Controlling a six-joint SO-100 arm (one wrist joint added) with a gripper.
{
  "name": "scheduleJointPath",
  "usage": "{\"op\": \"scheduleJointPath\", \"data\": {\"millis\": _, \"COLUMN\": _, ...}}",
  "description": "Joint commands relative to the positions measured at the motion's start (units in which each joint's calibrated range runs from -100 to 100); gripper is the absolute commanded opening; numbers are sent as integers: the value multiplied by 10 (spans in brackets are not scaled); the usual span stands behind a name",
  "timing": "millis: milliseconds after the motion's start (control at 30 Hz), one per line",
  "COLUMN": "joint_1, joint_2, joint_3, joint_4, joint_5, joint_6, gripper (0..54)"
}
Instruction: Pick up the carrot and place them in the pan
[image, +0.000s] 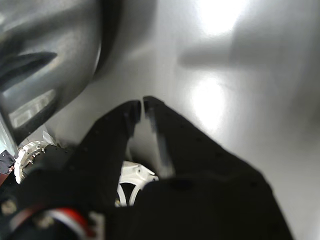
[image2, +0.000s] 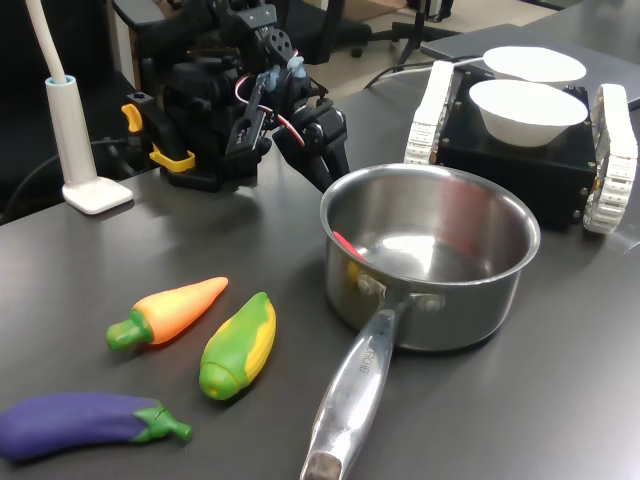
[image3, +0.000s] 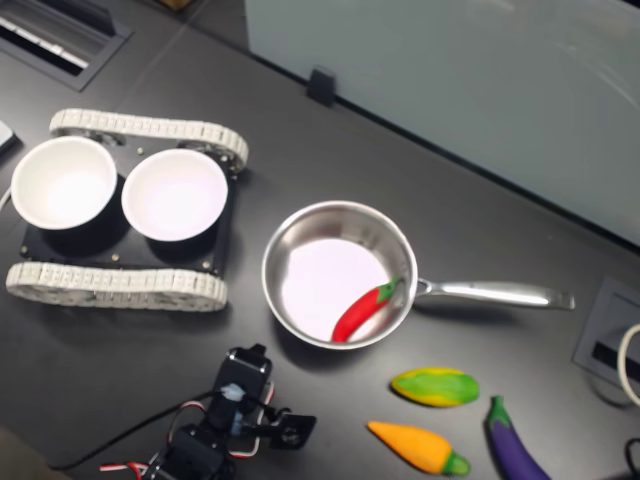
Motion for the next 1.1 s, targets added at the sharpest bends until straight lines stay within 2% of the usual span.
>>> {"op": "scheduleJointPath", "data": {"millis": 0, "joint_1": -15, "joint_2": -7, "joint_3": -15, "joint_4": -23, "joint_5": 32, "joint_6": -6, "gripper": 2}}
{"op": "scheduleJointPath", "data": {"millis": 1067, "joint_1": -5, "joint_2": -7, "joint_3": -14, "joint_4": -23, "joint_5": 26, "joint_6": -5, "gripper": 2}}
